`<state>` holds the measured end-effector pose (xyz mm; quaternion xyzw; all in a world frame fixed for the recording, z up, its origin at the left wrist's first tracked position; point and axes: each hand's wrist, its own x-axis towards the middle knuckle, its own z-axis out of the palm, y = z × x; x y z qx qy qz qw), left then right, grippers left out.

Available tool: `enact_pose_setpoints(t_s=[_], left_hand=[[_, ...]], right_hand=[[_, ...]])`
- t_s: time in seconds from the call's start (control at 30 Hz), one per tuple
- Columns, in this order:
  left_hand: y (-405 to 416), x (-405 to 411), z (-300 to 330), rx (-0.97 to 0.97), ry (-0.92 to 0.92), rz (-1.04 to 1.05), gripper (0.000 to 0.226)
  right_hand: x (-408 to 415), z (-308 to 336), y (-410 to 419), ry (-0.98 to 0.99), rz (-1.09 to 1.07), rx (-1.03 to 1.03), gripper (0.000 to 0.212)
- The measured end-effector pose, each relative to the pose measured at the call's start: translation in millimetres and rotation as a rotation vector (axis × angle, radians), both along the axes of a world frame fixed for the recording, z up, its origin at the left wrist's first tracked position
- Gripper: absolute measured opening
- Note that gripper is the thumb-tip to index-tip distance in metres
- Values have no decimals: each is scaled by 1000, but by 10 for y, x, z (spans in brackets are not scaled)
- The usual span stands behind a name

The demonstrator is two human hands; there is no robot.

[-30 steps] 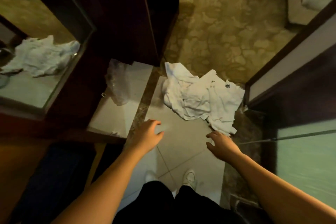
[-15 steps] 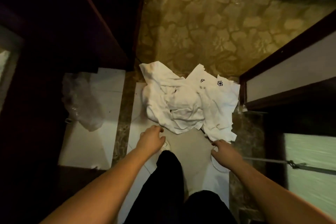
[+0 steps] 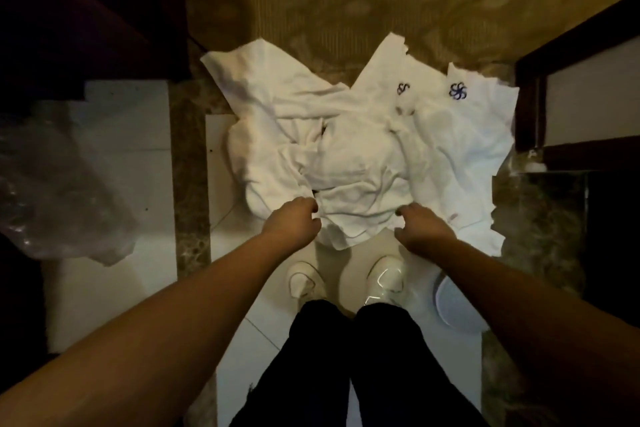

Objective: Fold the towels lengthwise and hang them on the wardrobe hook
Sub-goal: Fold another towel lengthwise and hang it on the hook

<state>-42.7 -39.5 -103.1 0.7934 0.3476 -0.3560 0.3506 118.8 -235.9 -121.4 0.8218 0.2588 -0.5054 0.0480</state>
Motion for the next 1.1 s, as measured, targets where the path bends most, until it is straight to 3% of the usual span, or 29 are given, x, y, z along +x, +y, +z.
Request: enact_pose_setpoints(t_s=[0.17, 0.33, 0.4, 0.5, 0.57, 0.7, 0.87, 1.0, 1.1], left_hand=[[-125, 177, -832, -38, 16, 27, 33], [-219, 459, -1232, -55, -76, -35, 44], [-265, 554, -1334, -82, -95, -40, 46], [-353, 580, -1477, -144, -44, -14, 41], [-430, 488, -1450, -167, 6, 5, 44], [-632, 191, -1129, -213, -17, 1, 55], [-739, -76, -396, -199, -130, -45, 29], [-681, -149, 296, -181, -149, -44, 24], [-592, -68, 886, -167, -185, 4, 22]], right_hand=[[251, -766, 254, -82, 25, 163, 66], [389, -1238, 481, -151, 155, 253, 76], [436, -1367, 510, -162, 126, 232, 66], [360, -1405, 401, -175, 122, 315, 30], [237, -1367, 236, -113, 38, 404, 37], [-80, -817, -2, 152, -85, 227, 42], [-435, -59, -287, 268, -213, 289, 28], [-538, 635, -263, 202, -157, 405, 21], [-468, 1200, -165, 120, -183, 544, 31]])
